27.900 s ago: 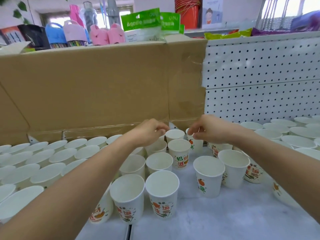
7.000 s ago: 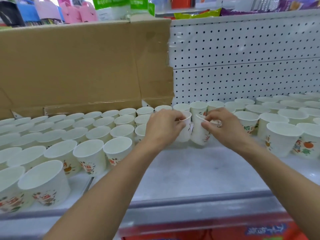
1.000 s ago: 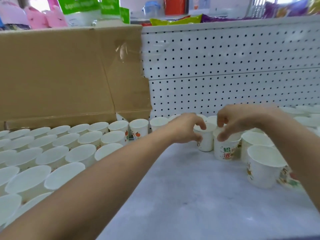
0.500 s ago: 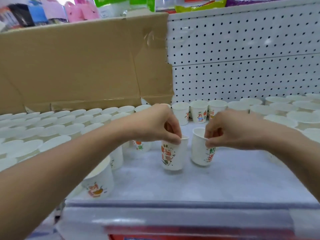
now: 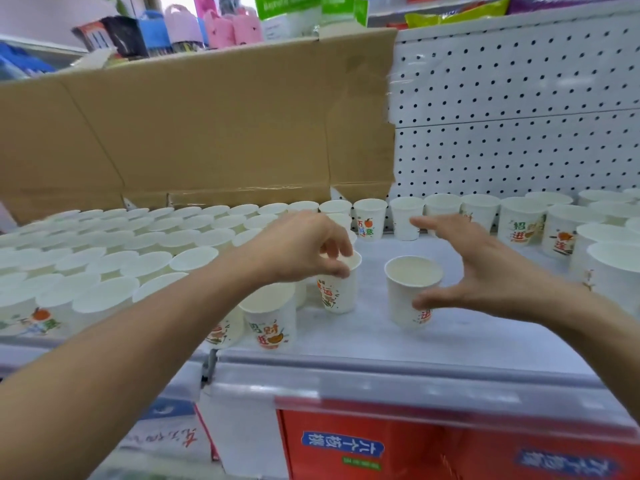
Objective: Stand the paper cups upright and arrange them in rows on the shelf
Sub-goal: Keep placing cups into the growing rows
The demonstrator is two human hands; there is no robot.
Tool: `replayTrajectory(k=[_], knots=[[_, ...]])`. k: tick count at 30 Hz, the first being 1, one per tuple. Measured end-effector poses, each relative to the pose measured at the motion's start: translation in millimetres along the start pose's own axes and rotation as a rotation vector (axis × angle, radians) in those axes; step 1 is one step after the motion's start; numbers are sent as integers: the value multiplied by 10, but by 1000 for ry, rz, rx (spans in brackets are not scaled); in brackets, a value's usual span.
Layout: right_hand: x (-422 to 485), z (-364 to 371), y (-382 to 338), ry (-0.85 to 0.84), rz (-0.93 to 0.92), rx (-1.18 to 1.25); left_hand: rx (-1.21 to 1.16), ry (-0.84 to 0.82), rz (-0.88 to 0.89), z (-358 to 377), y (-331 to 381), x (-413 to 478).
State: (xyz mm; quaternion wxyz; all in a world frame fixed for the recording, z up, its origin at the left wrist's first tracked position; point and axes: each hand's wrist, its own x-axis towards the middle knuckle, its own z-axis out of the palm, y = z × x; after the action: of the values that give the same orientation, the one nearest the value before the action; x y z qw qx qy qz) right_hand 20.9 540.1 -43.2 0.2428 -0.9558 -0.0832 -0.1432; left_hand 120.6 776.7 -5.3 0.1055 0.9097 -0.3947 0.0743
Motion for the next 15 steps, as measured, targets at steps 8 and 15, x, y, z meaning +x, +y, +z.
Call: replayTrajectory(k=[8, 15], knots=[[11, 316, 13, -93, 11, 202, 61, 241, -104, -45, -158, -815], [33, 755, -492, 66, -89, 173, 115, 159, -114, 83, -305, -942]])
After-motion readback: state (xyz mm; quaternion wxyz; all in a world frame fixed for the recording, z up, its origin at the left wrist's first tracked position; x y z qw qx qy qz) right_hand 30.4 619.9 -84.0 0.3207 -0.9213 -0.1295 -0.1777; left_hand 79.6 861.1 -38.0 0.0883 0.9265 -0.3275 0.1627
